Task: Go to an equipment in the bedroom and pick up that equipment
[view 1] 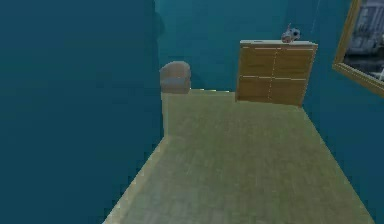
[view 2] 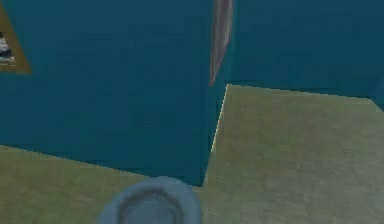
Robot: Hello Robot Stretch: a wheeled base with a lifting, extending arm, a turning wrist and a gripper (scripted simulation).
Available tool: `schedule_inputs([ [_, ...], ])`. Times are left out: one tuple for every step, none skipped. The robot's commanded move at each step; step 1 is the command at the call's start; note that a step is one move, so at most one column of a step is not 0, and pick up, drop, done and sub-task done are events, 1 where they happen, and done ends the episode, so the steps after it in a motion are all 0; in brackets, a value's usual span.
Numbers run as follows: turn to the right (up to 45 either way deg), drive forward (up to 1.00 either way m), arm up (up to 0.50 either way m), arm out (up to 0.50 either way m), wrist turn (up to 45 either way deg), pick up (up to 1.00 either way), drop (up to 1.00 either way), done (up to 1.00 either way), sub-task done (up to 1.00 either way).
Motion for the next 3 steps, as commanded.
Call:
schedule_inputs([
  [0.0, 1.00, 0.00, 0.00, 0.0, 0.00, 0.00, 0.00, 0.00],
  [0.0, 1.00, 0.00, 0.00, 0.0, 0.00, 0.00, 0.00, 0.00],
  [0.0, 0.45, 0.00, 0.00, 0.0, 0.00, 0.00, 0.00, 0.00],
])
